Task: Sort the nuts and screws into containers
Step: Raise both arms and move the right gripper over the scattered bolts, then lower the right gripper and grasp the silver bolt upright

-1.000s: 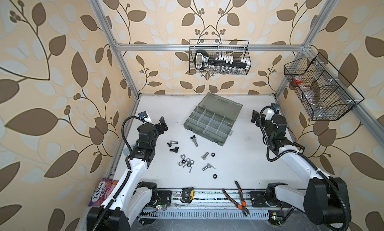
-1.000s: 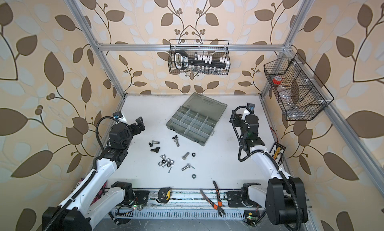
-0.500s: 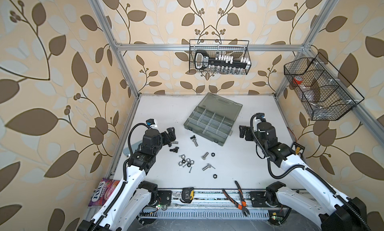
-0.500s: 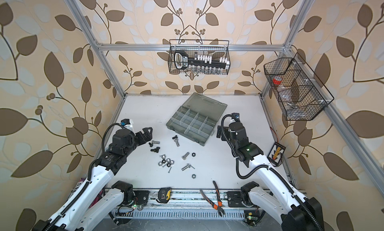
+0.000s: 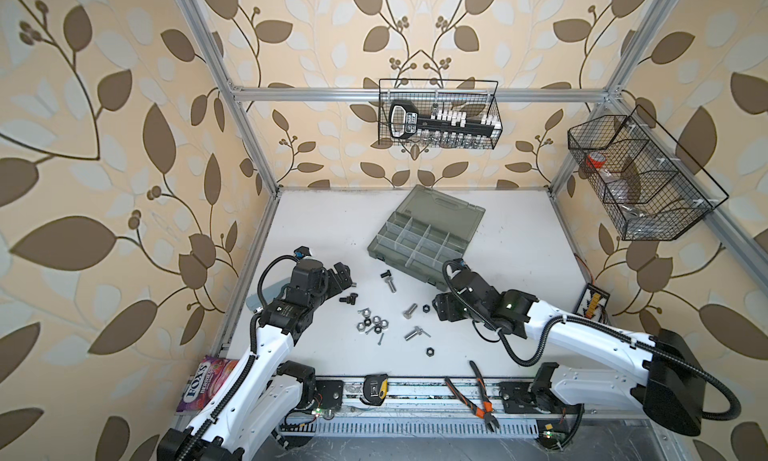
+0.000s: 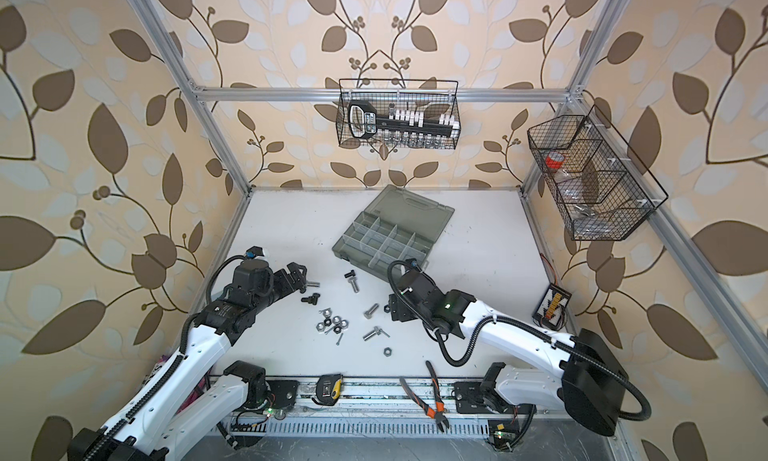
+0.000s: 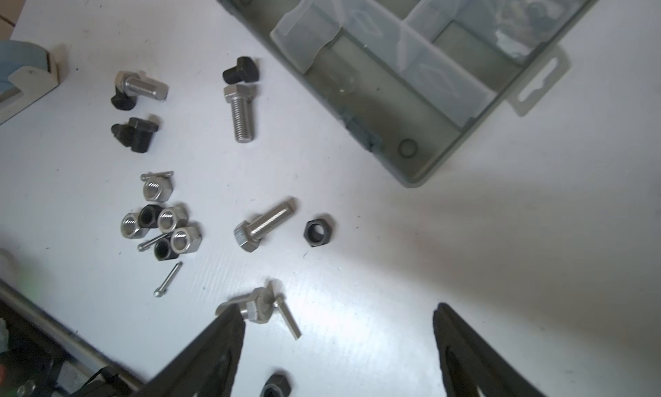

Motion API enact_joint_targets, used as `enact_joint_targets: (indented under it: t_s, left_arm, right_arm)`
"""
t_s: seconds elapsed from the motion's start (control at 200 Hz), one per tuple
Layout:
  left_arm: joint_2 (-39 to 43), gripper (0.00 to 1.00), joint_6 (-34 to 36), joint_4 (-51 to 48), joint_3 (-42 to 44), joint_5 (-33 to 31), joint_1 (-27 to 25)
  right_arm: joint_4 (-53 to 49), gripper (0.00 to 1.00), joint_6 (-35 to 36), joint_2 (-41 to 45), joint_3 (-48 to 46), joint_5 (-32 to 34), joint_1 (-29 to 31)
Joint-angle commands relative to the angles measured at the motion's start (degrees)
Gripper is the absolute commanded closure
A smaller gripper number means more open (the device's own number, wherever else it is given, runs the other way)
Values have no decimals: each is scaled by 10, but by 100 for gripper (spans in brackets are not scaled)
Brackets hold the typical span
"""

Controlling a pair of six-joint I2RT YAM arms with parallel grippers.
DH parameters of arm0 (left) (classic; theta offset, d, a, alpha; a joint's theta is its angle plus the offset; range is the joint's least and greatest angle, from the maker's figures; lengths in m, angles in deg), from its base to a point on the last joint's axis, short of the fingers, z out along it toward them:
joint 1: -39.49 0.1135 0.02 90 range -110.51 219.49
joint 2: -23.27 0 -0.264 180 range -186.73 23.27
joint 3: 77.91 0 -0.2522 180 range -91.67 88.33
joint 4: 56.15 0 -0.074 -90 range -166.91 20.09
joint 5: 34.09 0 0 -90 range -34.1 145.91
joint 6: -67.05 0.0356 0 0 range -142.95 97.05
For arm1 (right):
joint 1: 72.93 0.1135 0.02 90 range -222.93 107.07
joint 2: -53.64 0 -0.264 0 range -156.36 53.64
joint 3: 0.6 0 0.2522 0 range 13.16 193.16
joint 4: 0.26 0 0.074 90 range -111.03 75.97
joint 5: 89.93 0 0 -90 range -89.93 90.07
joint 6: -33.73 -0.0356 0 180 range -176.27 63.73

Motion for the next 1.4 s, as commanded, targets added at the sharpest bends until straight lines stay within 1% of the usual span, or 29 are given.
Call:
enact_joint_targets:
  t_s: [0.0, 0.105, 0.205, 0.47, 0.735, 0.98, 1.08, 1.24, 1.395]
  left_arm:
    - [5, 1, -11, -17, -27, -22, -5]
    - [10, 1, -12, -24, -23, -21, -5]
    - [15, 1, -12, -34, -19, -24, -5]
    - [24, 1, -16, -52, -14, -36, -5]
    - [18, 1, -20, -49, -9, -40, -5]
    - [10, 1, -18, -48, -11, -43, -5]
    - [6, 1, -18, -48, -14, -42, -5]
    - [5, 1, -15, -49, -15, -47, -5]
    - [6, 1, -12, -52, -16, -51, -5]
  right_arm:
    - [26, 21, -16, -40, 21, -47, 17]
    - [63, 26, -16, -81, 27, -85, 27]
    - [88, 32, -15, -109, 40, -103, 37]
    - [99, 35, -13, -185, 73, -150, 40]
    - [89, 37, -29, -246, 97, -146, 40]
    - [83, 37, -34, -293, 125, -124, 40]
    - [76, 36, -32, -314, 142, -112, 40]
    - [72, 36, -20, -346, 172, -113, 40]
    - [47, 36, -11, -374, 201, -106, 40]
